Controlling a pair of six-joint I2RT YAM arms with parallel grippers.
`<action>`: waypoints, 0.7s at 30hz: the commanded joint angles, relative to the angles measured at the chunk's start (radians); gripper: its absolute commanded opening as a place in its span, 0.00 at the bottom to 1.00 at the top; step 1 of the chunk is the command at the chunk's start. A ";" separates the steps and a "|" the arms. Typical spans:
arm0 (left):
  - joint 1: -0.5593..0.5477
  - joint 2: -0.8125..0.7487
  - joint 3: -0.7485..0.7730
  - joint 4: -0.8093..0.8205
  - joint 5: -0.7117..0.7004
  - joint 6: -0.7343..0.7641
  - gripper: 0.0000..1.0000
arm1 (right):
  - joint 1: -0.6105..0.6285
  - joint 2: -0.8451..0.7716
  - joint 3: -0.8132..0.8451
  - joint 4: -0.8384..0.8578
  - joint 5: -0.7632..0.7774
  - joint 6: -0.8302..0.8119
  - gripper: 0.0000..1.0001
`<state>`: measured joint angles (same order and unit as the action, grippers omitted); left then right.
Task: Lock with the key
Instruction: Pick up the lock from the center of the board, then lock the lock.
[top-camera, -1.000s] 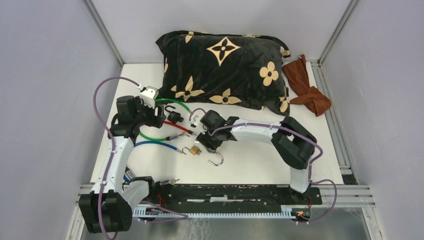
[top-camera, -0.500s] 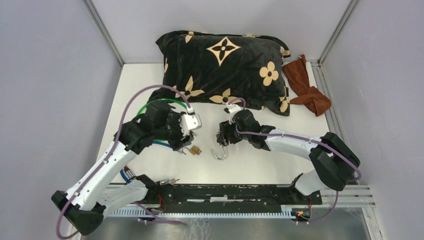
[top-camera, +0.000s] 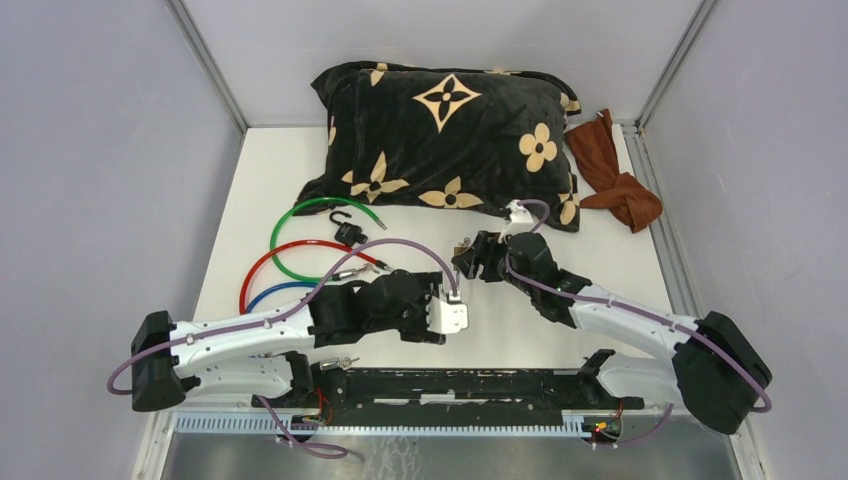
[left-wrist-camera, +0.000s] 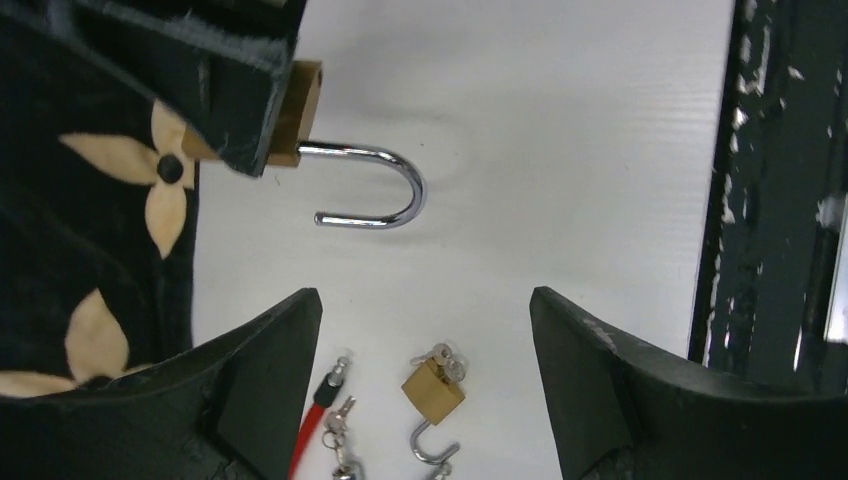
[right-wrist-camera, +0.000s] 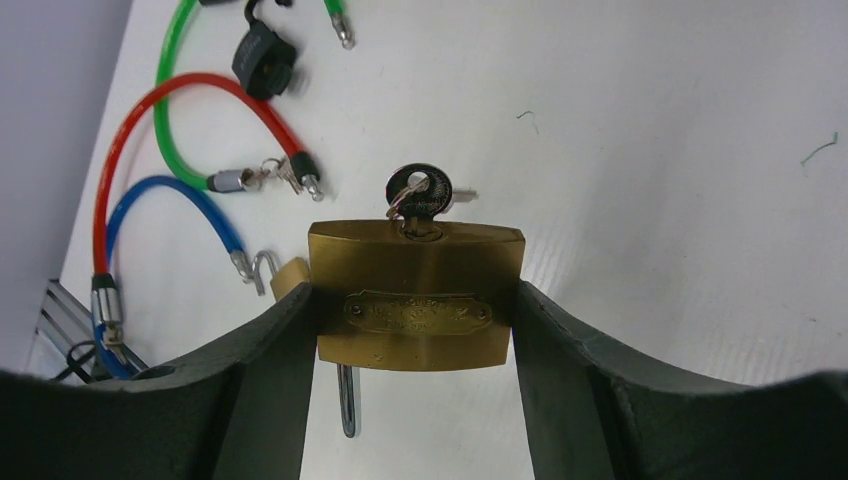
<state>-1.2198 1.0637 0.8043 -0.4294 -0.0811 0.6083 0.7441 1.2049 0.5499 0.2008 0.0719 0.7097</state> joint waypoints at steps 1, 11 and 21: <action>0.003 -0.016 -0.015 0.285 -0.111 -0.403 0.84 | -0.003 -0.130 -0.036 0.192 0.117 0.099 0.00; 0.003 0.117 -0.030 0.505 -0.177 -0.473 0.87 | 0.001 -0.261 -0.056 0.221 0.185 0.182 0.00; 0.053 0.220 -0.003 0.603 -0.278 -0.483 0.75 | 0.056 -0.284 -0.047 0.229 0.186 0.181 0.00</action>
<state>-1.1934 1.2629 0.7776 0.0742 -0.3126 0.1699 0.7742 0.9604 0.4763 0.2829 0.2413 0.8593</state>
